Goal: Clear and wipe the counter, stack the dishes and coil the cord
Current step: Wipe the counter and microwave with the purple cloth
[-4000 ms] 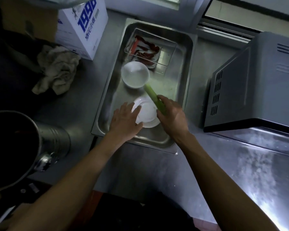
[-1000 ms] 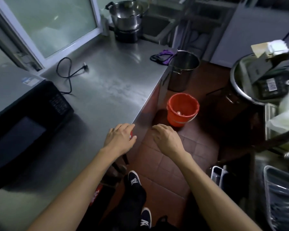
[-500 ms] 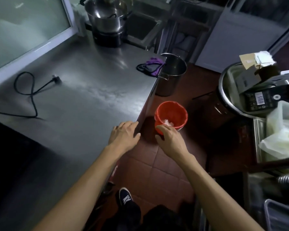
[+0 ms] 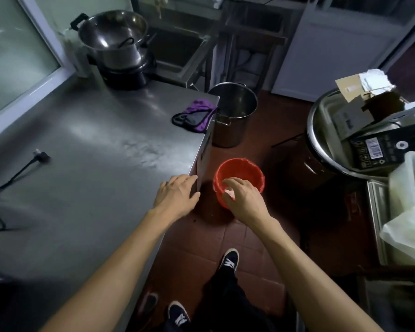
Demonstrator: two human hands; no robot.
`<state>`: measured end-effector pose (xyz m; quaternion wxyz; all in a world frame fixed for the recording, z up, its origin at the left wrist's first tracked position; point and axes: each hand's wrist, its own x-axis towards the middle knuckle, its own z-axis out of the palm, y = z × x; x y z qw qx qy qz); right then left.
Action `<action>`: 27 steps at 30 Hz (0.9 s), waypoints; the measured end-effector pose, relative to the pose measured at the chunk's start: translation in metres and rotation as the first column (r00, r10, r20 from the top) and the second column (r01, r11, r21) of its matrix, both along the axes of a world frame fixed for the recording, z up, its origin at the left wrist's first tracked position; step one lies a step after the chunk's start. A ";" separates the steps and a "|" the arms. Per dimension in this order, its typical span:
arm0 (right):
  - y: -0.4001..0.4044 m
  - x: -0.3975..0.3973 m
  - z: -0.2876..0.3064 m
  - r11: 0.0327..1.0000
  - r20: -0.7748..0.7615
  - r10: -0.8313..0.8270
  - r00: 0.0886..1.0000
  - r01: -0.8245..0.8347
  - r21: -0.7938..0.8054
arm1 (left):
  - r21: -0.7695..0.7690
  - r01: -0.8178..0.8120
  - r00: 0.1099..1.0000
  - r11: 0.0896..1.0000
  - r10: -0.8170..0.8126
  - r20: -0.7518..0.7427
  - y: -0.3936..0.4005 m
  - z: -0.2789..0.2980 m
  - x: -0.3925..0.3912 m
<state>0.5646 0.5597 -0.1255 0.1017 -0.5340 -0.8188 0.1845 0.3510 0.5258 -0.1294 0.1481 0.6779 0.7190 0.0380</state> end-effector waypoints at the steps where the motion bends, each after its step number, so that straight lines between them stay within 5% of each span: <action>1: 0.015 0.006 -0.002 1.000 -0.002 0.006 1.000 -0.006 -0.003 | -0.010 -0.007 1.000 1.000 0.007 -0.001 0.014 0.000 0.005; 14: 0.182 0.022 -0.022 0.986 -0.017 0.149 0.989 -0.150 -0.070 | -0.020 -0.152 0.988 0.988 0.152 0.003 0.145 -0.010 0.024; 27: 0.326 -0.058 -0.048 0.955 0.105 0.263 0.959 -0.243 -0.173 | -0.023 -0.307 0.943 0.951 0.307 0.126 0.278 -0.067 -0.046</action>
